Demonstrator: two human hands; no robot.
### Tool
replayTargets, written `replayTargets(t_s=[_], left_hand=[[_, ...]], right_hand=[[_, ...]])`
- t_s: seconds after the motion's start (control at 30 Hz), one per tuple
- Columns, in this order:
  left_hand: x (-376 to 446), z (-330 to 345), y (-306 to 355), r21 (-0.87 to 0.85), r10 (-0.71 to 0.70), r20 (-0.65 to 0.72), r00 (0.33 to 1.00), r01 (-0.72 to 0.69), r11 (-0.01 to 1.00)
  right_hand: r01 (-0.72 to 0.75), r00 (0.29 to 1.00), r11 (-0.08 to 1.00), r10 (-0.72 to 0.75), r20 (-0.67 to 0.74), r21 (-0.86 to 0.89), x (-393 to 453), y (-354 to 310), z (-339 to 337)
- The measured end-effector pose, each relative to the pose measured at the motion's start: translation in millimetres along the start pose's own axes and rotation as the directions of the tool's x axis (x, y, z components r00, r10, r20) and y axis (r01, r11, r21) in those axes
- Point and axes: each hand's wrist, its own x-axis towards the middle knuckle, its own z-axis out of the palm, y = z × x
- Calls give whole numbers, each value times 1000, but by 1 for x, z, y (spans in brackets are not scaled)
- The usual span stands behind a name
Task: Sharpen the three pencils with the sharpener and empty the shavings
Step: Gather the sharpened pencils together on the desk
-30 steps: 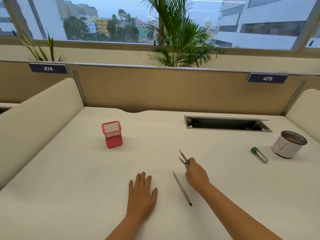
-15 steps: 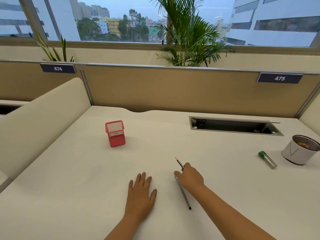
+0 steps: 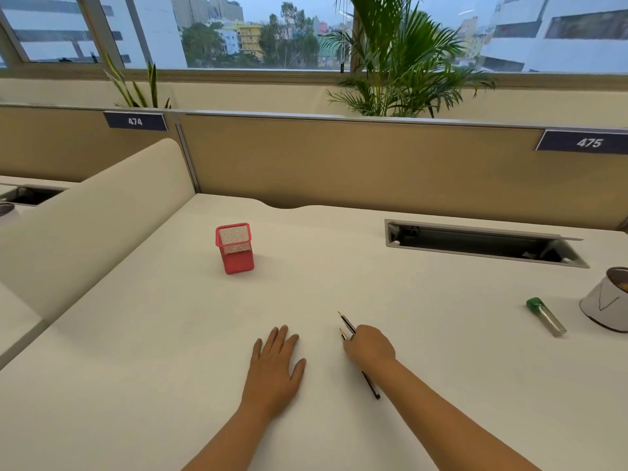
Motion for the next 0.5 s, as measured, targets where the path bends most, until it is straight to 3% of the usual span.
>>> replayTargets(t_s=[0.07,0.13,0.23,0.5], left_hand=[[1,0,0,2,-2,-7,1000,2,1000],[0,2,-1,19,0,-7,1000,0,1000],[-3,3,-2,4,-7,-9,1000,7,1000],[0,-1,2,53,-53,53,997,51,997]], right_hand=[[28,999,997,-30,25,72,4,1,-1],[43,997,966,-57,51,254,7,1,-3],[-23,990,804,-65,126,595,6,-2,-6],[-38,985,653,-103,139,756,3,-26,-16]])
